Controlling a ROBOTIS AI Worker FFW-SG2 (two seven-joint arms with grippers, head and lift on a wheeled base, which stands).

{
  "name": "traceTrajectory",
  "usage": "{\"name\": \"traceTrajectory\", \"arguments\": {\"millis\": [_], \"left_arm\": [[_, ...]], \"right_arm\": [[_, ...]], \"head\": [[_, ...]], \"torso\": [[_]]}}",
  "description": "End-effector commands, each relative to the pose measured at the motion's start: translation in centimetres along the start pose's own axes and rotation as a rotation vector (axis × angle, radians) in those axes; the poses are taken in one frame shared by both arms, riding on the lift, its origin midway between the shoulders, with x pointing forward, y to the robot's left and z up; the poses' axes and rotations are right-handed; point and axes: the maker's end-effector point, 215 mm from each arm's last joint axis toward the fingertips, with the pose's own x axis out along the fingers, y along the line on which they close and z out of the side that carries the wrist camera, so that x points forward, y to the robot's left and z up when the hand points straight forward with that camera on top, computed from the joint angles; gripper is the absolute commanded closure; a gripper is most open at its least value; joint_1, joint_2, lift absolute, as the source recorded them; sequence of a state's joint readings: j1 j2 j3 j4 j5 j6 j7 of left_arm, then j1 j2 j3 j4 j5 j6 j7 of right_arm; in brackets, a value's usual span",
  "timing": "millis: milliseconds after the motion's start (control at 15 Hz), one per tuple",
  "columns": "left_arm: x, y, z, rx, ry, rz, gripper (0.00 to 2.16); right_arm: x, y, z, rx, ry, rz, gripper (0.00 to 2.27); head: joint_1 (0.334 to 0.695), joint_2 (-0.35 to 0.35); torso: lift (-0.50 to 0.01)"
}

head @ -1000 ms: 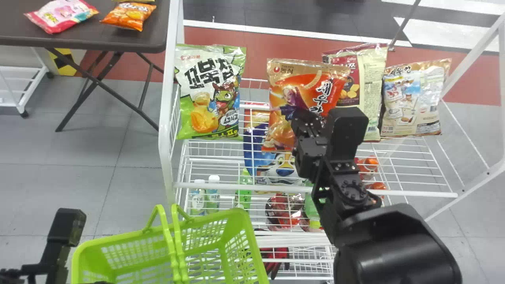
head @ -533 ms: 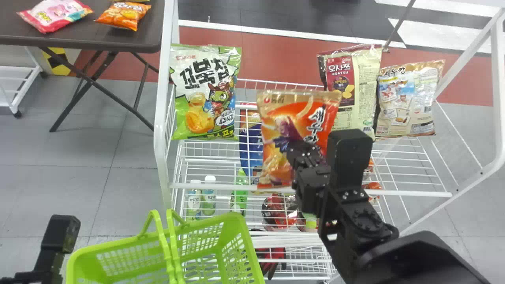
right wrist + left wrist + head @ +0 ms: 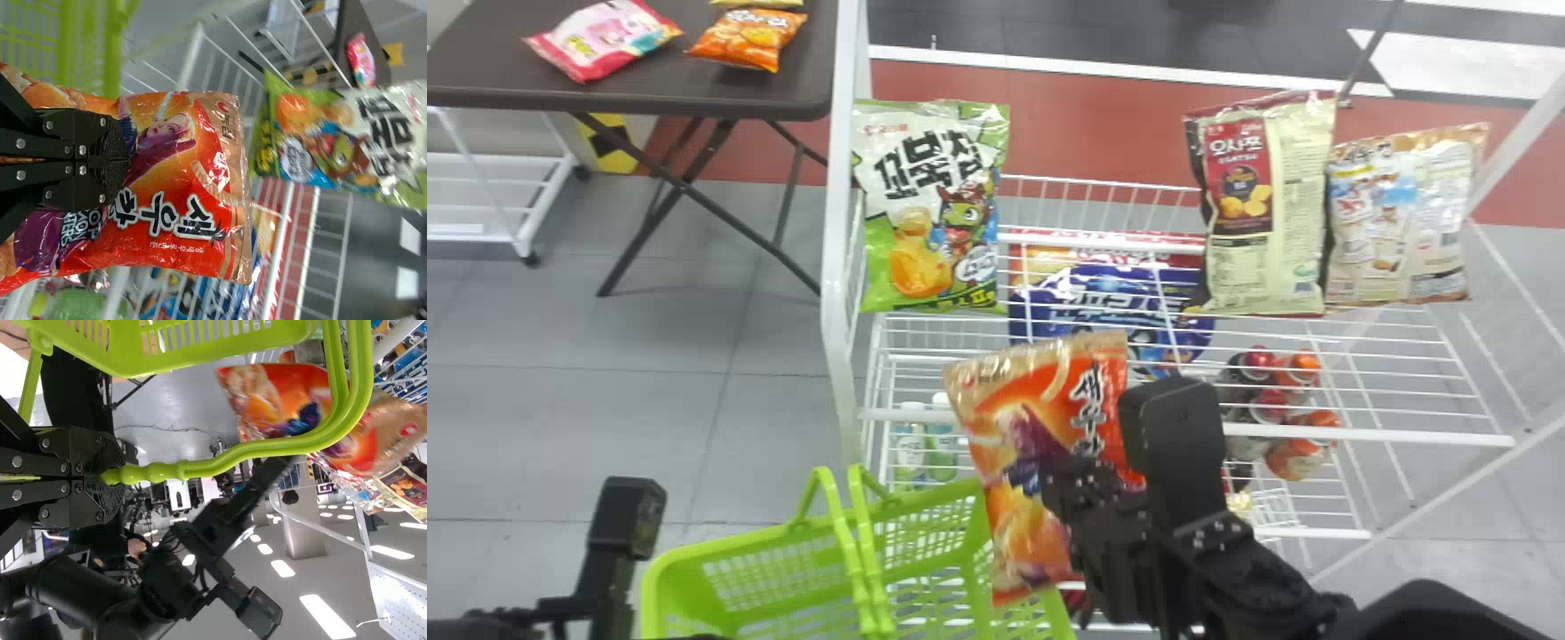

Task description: Hold basket handle with left hand then pick Saewookkang with right hand and place into basket

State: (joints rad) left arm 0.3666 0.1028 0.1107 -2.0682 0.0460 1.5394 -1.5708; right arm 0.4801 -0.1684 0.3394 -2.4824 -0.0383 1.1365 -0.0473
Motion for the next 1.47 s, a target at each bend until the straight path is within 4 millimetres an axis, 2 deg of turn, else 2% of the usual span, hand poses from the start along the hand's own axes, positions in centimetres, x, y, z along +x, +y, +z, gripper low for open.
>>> {"name": "traceTrajectory", "arguments": {"millis": [0,133,267,333,400,467,533,600,733,800,1000,1067,1267,1400], "left_arm": [[-0.1,-0.2,-0.2,-0.032,-0.004,-0.011,2.16],[-0.2,-0.1,-0.1,-0.037,-0.007,-0.011,2.16],[-0.1,-0.1,0.1,-0.038,-0.007,-0.017,2.16],[-0.1,-0.1,0.2,-0.038,-0.008,-0.017,2.16],[-0.2,0.1,0.2,-0.043,-0.008,-0.016,2.16],[-0.2,0.1,0.2,-0.043,-0.009,-0.015,2.16],[-0.3,0.3,0.2,-0.047,-0.011,-0.014,2.16],[-0.3,0.3,0.3,-0.049,-0.013,-0.015,2.16],[-0.4,0.4,0.4,-0.052,-0.013,-0.017,2.16],[-0.4,0.4,0.5,-0.052,-0.013,-0.017,2.16],[-0.4,0.6,0.6,-0.058,-0.014,-0.019,2.16],[-0.3,0.5,0.7,-0.055,-0.015,-0.021,2.16],[-0.2,0.4,1.0,-0.055,-0.017,-0.029,2.16],[-0.1,0.3,1.0,-0.053,-0.014,-0.032,2.16]], "right_arm": [[-0.7,3.6,-2.3,-0.037,0.076,0.07,2.25],[-0.6,6.5,-4.1,-0.061,0.12,0.127,2.25],[0.2,8.8,-5.5,-0.074,0.143,0.181,2.24],[0.6,10.1,-6.0,-0.065,0.147,0.223,2.14],[1.0,10.8,-6.6,-0.063,0.163,0.251,1.52],[1.1,10.8,-6.7,-0.063,0.162,0.255,0.61],[1.4,10.0,-6.1,-0.056,0.145,0.238,0.0],[1.8,8.9,-5.6,-0.045,0.129,0.218,0.0],[2.4,5.8,-2.8,-0.009,0.029,0.174,0.02],[2.5,4.0,-1.2,0.011,-0.039,0.152,0.04],[1.8,-2.9,4.4,0.044,-0.3,0.026,0.05],[1.3,-5.2,5.6,0.048,-0.378,-0.019,0.05],[-0.3,-10.6,6.2,0.072,-0.537,-0.129,0.05],[-0.7,-12.8,4.5,0.092,-0.567,-0.173,0.05]], "head": [[0.695,-0.042],[0.695,0.002],[0.695,0.077],[0.695,0.098],[0.695,0.122],[0.695,0.153],[0.695,0.193],[0.695,0.201],[0.695,0.191],[0.695,0.155],[0.695,0.078],[0.695,0.048],[0.695,-0.074],[0.695,-0.131]], "torso": [[-0.015],[-0.015],[-0.015],[-0.015],[-0.015],[-0.015],[-0.015],[-0.015],[-0.015],[-0.015],[-0.015],[-0.015],[-0.015],[-0.015]]}}
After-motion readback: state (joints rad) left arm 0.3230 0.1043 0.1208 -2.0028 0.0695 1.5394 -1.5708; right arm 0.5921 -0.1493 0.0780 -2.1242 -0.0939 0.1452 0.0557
